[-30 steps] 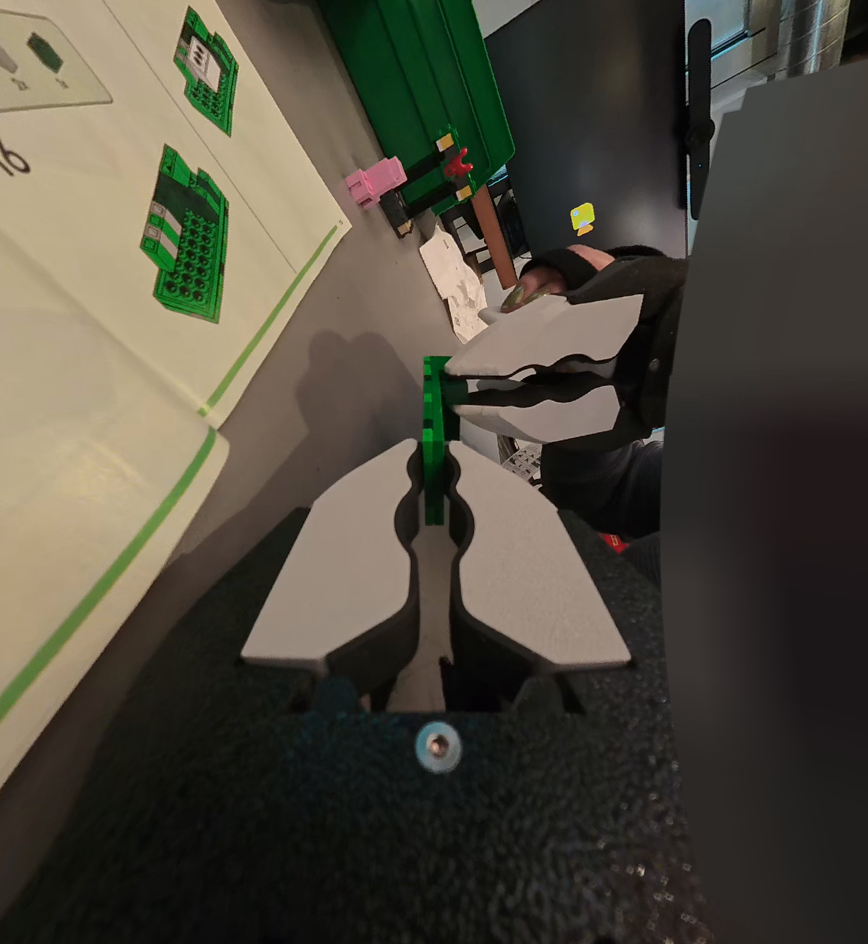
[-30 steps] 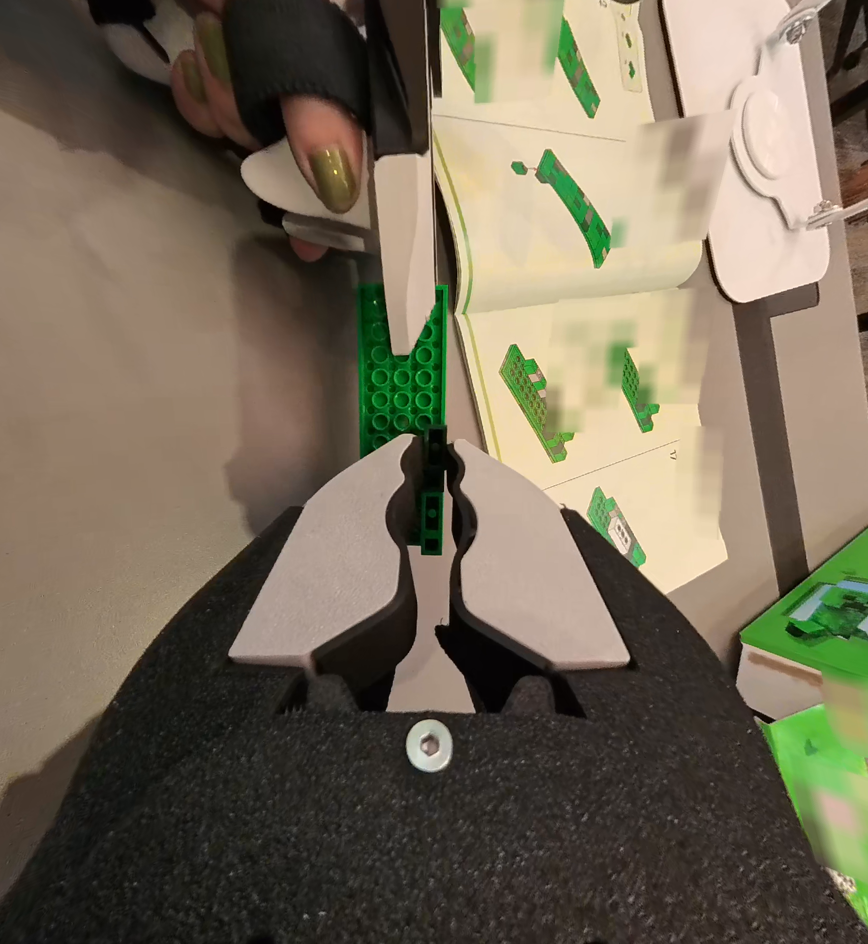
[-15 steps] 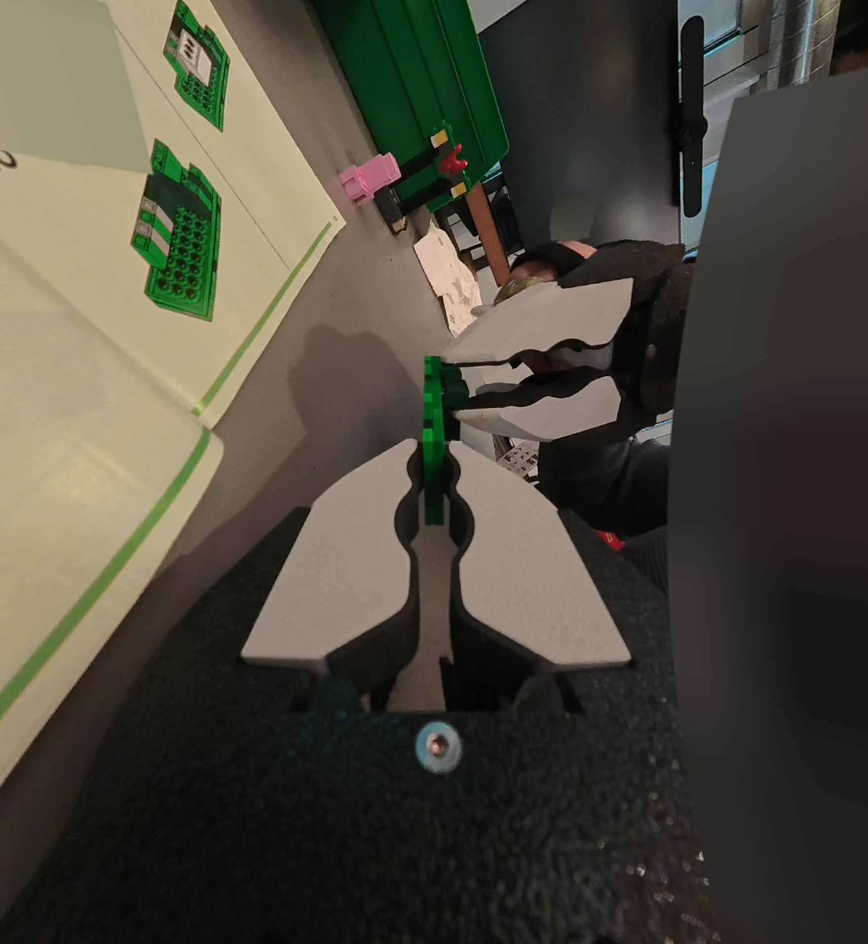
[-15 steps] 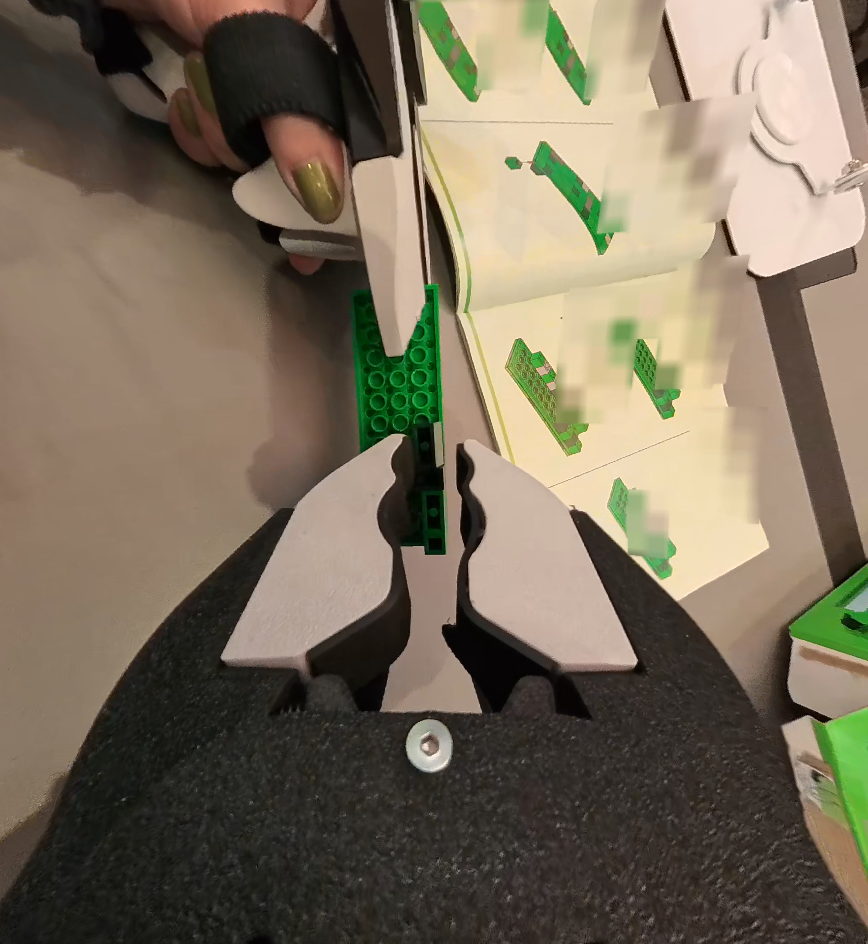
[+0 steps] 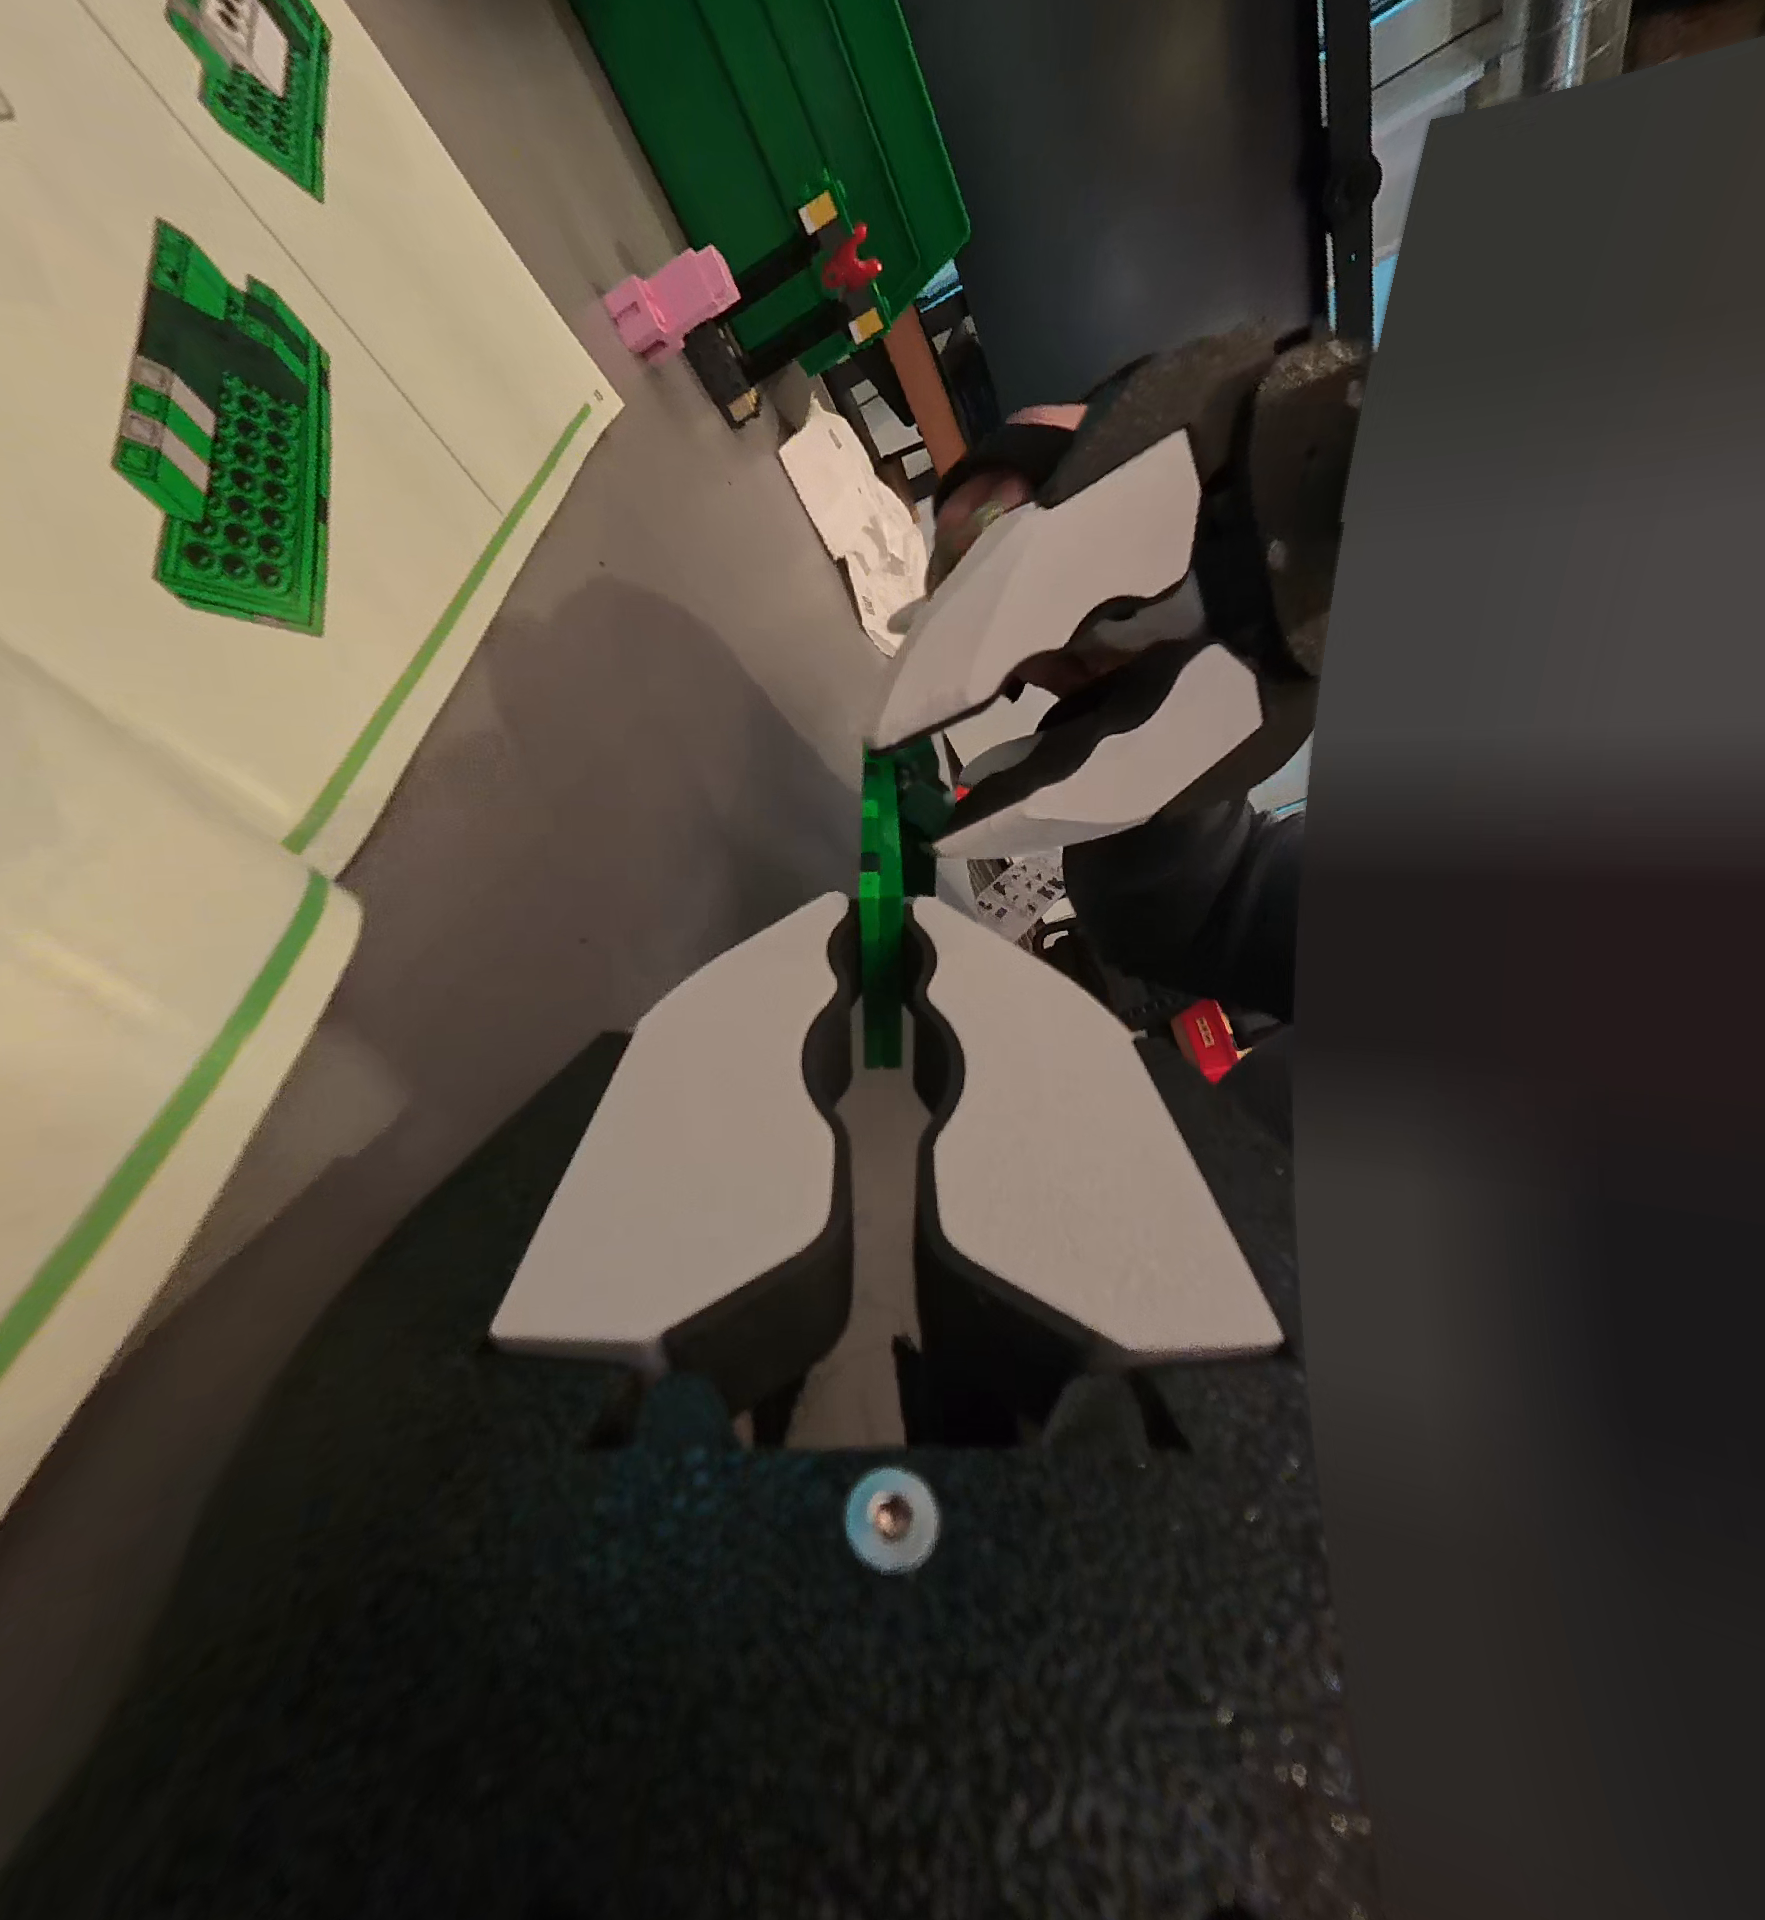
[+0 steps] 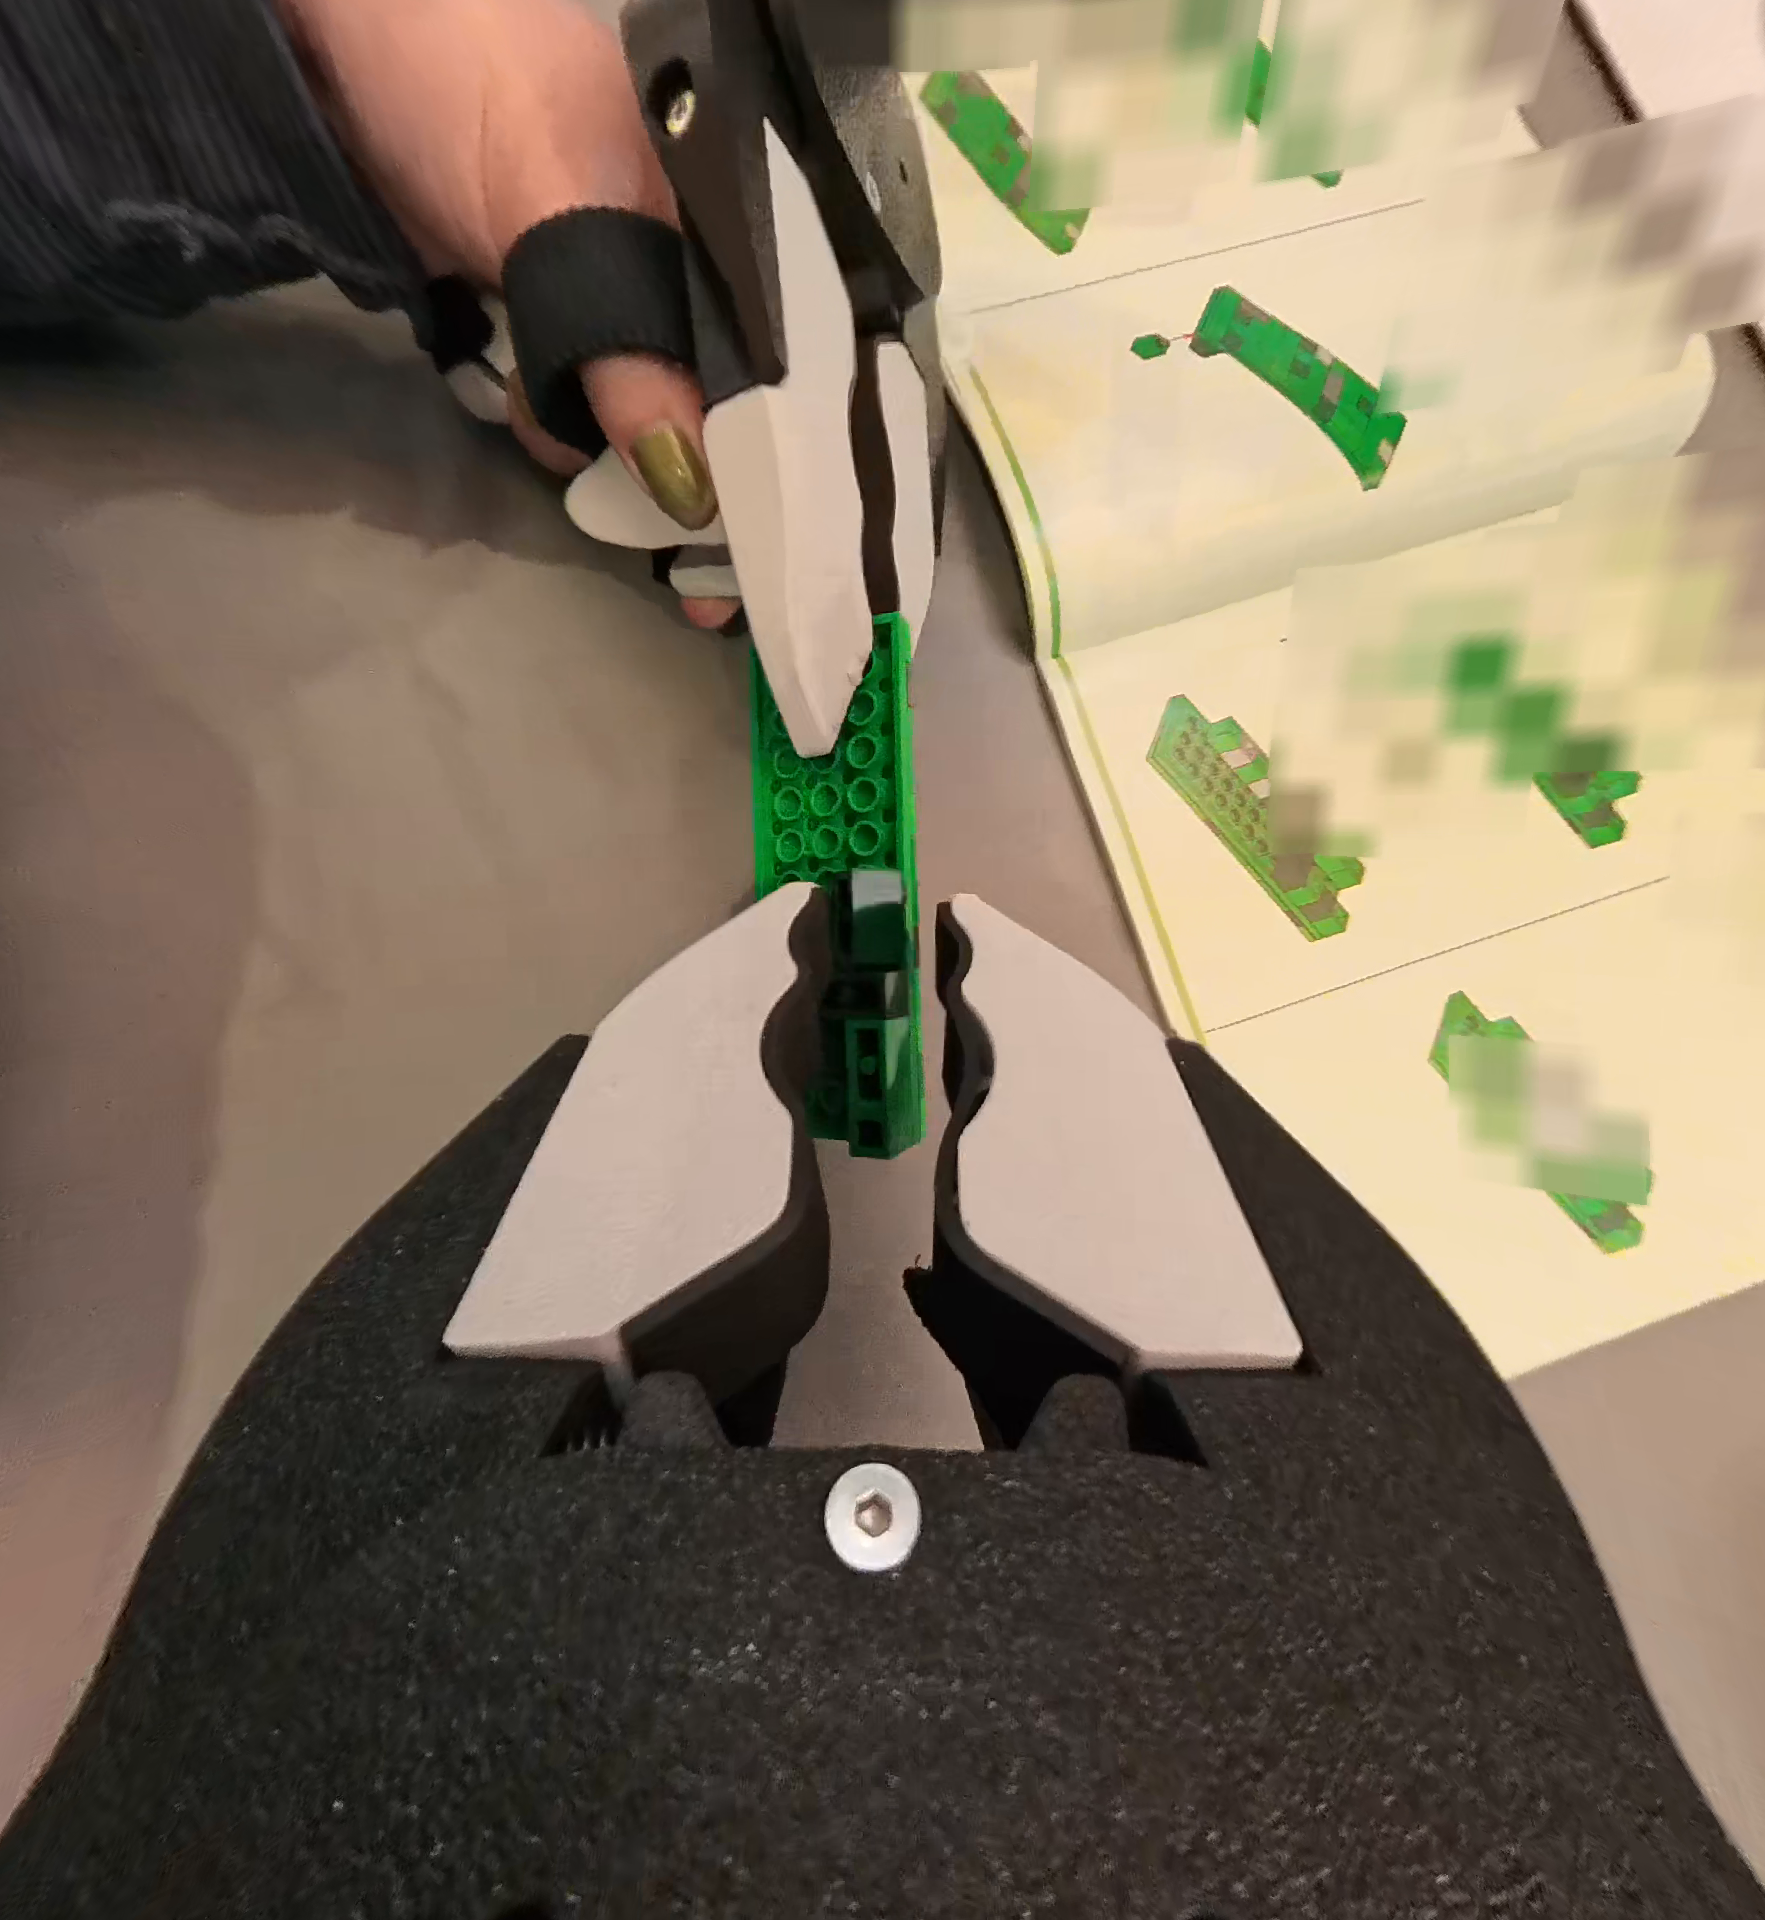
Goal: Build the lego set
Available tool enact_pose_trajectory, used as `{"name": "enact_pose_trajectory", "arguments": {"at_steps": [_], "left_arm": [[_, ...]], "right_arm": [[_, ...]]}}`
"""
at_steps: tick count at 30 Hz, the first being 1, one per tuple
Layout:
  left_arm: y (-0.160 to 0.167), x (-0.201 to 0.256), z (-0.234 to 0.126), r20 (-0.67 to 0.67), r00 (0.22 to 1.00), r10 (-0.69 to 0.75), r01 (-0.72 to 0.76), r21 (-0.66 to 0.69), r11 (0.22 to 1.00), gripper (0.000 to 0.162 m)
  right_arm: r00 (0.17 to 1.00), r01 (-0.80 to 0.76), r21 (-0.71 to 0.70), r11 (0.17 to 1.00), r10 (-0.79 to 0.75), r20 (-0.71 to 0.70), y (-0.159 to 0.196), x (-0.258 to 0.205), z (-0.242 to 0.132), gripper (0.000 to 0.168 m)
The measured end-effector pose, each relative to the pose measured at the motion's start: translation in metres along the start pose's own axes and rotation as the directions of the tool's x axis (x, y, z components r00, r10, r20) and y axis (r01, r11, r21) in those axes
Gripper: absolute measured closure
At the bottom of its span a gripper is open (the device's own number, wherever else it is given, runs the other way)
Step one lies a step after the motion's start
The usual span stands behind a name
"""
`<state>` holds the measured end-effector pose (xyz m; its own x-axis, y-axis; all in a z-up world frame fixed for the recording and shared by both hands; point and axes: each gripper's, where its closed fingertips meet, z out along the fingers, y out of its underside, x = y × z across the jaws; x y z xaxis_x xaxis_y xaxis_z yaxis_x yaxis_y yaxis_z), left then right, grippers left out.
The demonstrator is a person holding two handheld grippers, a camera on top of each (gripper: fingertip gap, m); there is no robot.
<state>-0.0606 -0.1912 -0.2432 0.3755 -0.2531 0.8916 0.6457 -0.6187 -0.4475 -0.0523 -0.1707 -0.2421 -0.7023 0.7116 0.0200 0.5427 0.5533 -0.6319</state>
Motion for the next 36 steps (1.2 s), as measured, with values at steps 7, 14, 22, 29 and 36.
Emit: {"name": "enact_pose_trajectory", "arguments": {"at_steps": [7,14,22,29,36], "left_arm": [[0.004,0.007,0.001,-0.035,0.999,0.040,-0.041,-0.026,0.999,0.156],[0.005,0.011,0.001,-0.059,0.997,0.058,-0.060,-0.033,0.998,0.156],[0.008,0.014,0.002,-0.069,0.995,0.075,-0.078,-0.048,0.996,0.156],[0.004,0.012,0.000,-0.066,0.996,0.056,-0.057,-0.020,0.998,0.156],[-0.003,0.006,-0.002,-0.043,0.999,0.015,-0.014,0.028,0.999,0.156]], "right_arm": [[0.979,-0.093,-0.012,0.996,0.093,0.183,0.001,-0.011,-0.003,0.152],[0.966,-0.095,-0.046,0.994,0.103,0.238,0.002,-0.017,-0.004,0.149],[0.960,-0.095,-0.053,0.994,0.106,0.257,0.002,-0.020,-0.004,0.152],[0.983,-0.038,-0.029,0.999,0.043,0.180,0.000,-0.016,-0.007,0.147],[0.992,0.123,-0.058,0.991,-0.123,-0.006,0.000,-0.009,-0.001,0.142]]}}
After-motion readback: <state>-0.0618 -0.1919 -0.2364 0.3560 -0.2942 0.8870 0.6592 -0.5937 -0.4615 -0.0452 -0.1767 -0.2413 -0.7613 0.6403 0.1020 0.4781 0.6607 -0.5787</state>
